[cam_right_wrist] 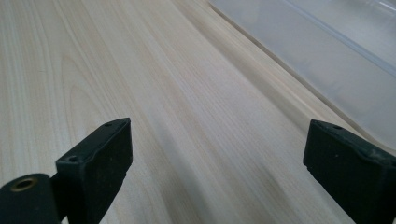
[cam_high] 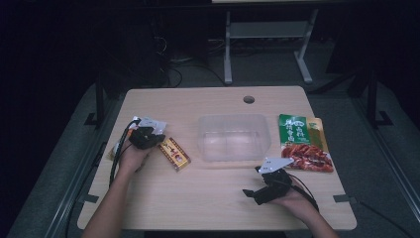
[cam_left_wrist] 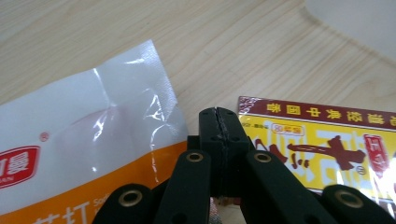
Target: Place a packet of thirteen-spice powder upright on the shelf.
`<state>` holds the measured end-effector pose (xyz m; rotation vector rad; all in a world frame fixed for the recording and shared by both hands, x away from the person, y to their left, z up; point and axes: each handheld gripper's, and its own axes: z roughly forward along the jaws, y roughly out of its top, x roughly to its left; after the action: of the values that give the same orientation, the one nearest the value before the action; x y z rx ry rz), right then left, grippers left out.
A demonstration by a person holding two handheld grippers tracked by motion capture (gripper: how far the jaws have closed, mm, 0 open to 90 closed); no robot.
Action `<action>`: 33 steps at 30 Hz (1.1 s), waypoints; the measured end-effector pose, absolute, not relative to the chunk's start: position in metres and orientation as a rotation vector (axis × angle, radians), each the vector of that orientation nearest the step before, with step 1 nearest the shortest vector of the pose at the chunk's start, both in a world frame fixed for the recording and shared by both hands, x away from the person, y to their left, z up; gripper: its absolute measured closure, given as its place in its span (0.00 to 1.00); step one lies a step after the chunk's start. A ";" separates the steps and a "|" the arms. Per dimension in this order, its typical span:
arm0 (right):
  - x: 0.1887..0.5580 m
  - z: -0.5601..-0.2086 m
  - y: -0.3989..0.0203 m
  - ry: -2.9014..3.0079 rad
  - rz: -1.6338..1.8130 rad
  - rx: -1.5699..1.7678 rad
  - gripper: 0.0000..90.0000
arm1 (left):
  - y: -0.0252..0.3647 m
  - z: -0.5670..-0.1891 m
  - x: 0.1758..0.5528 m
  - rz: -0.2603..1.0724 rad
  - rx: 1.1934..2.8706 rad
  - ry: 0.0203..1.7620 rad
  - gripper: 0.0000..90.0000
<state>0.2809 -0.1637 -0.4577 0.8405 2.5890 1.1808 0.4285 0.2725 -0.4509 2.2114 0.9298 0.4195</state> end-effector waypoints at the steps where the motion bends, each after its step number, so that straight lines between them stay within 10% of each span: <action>1: 0.281 -0.457 -0.164 2.591 1.180 0.854 0.09 | 0.272 -0.451 0.428 0.424 2.217 0.927 1.00; 33: 0.280 -0.455 -0.163 2.588 1.187 0.840 0.09 | 0.225 -0.451 0.350 0.106 2.403 0.648 1.00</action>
<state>0.2805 -0.1635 -0.4552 0.8399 2.5876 1.1871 0.3504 0.2250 -0.4507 2.4034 0.6477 0.1064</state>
